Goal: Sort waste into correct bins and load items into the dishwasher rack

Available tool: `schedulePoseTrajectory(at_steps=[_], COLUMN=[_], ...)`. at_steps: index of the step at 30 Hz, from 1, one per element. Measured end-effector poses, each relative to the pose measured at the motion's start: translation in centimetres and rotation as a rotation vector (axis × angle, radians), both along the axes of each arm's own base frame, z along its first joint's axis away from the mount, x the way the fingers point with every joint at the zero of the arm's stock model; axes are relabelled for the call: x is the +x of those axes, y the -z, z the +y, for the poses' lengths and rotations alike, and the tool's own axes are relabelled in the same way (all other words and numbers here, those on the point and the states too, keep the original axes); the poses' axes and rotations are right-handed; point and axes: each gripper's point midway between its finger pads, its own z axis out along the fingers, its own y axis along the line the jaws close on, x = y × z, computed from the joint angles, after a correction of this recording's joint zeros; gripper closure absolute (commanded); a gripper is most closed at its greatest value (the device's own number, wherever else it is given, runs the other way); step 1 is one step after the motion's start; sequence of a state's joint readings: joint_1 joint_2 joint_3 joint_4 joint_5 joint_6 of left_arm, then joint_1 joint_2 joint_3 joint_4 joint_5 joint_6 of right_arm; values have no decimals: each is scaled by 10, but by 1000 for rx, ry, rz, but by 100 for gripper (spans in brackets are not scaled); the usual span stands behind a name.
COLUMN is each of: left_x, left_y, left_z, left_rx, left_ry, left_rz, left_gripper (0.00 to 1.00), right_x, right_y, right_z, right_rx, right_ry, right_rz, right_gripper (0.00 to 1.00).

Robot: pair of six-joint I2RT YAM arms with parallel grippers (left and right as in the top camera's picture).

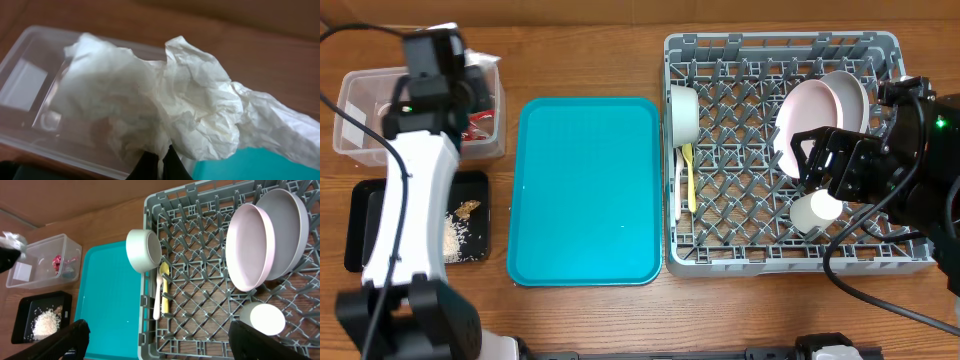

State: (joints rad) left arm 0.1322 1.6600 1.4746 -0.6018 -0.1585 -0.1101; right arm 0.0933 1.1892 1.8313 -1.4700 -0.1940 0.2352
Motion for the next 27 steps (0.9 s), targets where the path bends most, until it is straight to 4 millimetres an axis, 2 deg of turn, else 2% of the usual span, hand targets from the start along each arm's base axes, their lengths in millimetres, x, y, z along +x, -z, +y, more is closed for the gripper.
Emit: schedulePoseTrajectory(at_steps=[1, 2, 3, 4, 5, 7, 10, 12, 14, 16, 18, 20, 22, 23, 24, 27], left_x=[1, 1, 0, -1, -1, -3, -7, -12, -17, -26, -40, -62, -93, -108, -126, -171], left_y=[14, 27, 41, 55, 65, 75, 75, 68, 49, 15, -30, -76, -118, -133, -147, -175], left_z=[15, 26, 35, 40, 42, 38, 28, 17, 2, -17, -40, -64, -91, -102, -114, -136], left_rx=[-5, -13, -27, -43, -60, -93, -138, -181, -230, -280, -308, -310, -285, -270, -252, -180], left_ry=[-26, -45, -58, -57, -53, -36, 0, 35, 98, 178, 259, 335, 430, 470, 514, 584], left_rz=[29, 57, 87, 115, 135, 158, 176, 193, 196, 176, 117, 50, -25, -51, -80, -145], left_gripper=[83, 52, 17, 4, 0, 0, 0, 5, 8, 9, 10, 12, 12, 10, 0, 0], right_x=[0, 0, 0, 0, 0, 0, 0, 0, 1, 3, 5, 4, 0, -5, -9, -25], right_y=[0, 0, 0, 0, 0, 0, 0, 0, -1, -5, -11, -20, -31, -37, -41, -51], right_z=[0, 0, 0, 0, 0, 0, 0, 0, 0, 0, 1, 1, 1, 1, 0, -1], right_rx=[1, 0, 0, 0, 0, 0, 0, 1, 1, 3, 7, 12, 18, 20, 22, 22], right_ry=[0, 0, 0, 0, 0, 0, 0, 0, 0, -1, -1, -3, -5, -6, -6, -11], right_rz=[0, 0, 0, 0, 0, 0, 1, 0, -6, -26, -59, -102, -154, -180, -194, -246], right_gripper=[7, 7, 7, 7, 7, 7, 7, 7, 5, 4, 2, 0, 0, 0, 0, 0])
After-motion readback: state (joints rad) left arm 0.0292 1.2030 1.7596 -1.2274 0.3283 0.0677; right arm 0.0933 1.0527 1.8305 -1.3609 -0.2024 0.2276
